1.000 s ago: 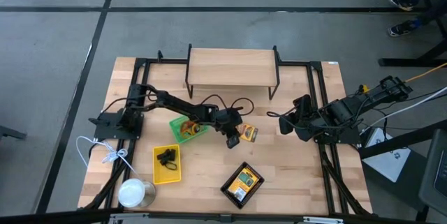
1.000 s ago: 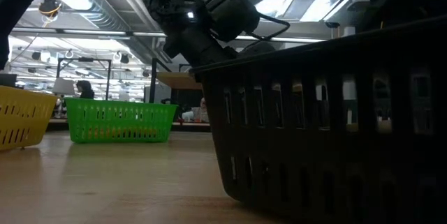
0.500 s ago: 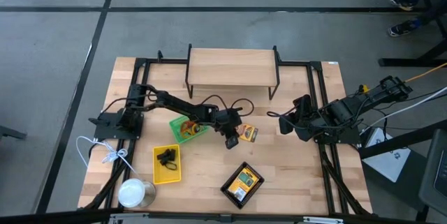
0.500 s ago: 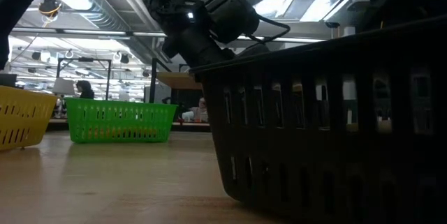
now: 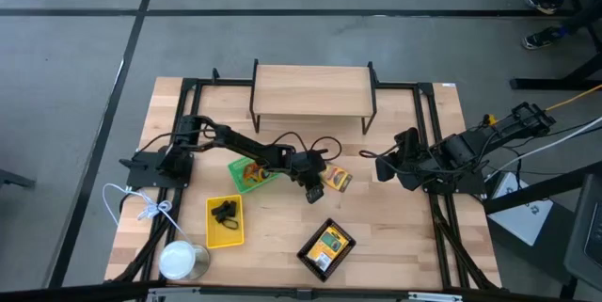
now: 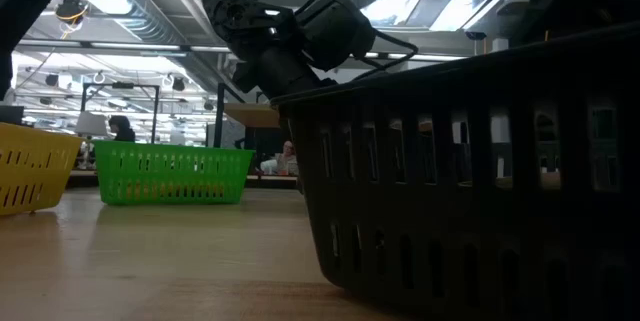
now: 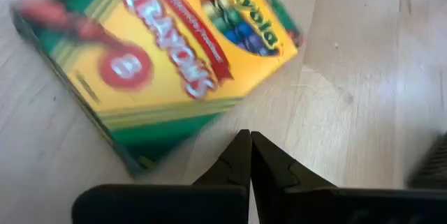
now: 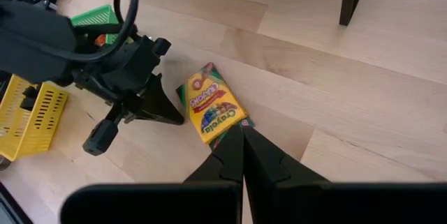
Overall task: Pick & Place Office Desk Supplies
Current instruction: Put the crayon box into the black basket
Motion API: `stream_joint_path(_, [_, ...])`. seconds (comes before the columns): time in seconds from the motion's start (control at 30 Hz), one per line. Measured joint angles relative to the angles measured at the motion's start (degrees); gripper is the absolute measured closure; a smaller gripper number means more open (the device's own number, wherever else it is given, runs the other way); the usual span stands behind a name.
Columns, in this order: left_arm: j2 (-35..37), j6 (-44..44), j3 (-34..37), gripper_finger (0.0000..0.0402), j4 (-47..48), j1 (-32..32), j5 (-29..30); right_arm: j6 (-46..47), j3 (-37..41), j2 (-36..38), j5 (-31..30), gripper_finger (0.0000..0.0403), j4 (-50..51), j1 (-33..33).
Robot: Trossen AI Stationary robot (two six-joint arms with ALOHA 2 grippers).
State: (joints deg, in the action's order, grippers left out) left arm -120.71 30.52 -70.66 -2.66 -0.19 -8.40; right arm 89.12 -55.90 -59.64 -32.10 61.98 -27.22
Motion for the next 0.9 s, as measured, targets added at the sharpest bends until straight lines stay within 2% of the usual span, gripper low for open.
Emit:
stream_joint_path(0.17, [-0.9, 1.6, 0.1, 0.0399, -2.5, 1.5, -1.2, -1.0, 0.0, 0.0, 0.2, 0.0403, -0.2, 0.0])
stream_joint_path(0.27, [-0.3, 2.7, 0.2, 0.0400, -7.2, 1.8, -2.8, -1.7, 0.0, 0.0, 0.5, 0.0403, -0.4, 0.0])
stream_joint_path(0.5, [4.1, -1.8, -0.1, 0.0399, -13.8, 1.4, -0.3, -2.8, 0.0, 0.0, 1.2, 0.0403, -0.4, 0.0])
stream_joint_path(0.63, [3.7, -2.6, 0.2, 0.0398, -12.9, 1.4, -1.8, -3.0, 0.0, 0.0, 1.3, 0.0403, -0.4, 0.0])
stream_joint_path(0.9, [2.3, -2.7, 0.1, 0.0398, -7.3, 2.1, 0.1, -3.0, 0.0, 0.0, 1.5, 0.0403, -0.4, 0.0])
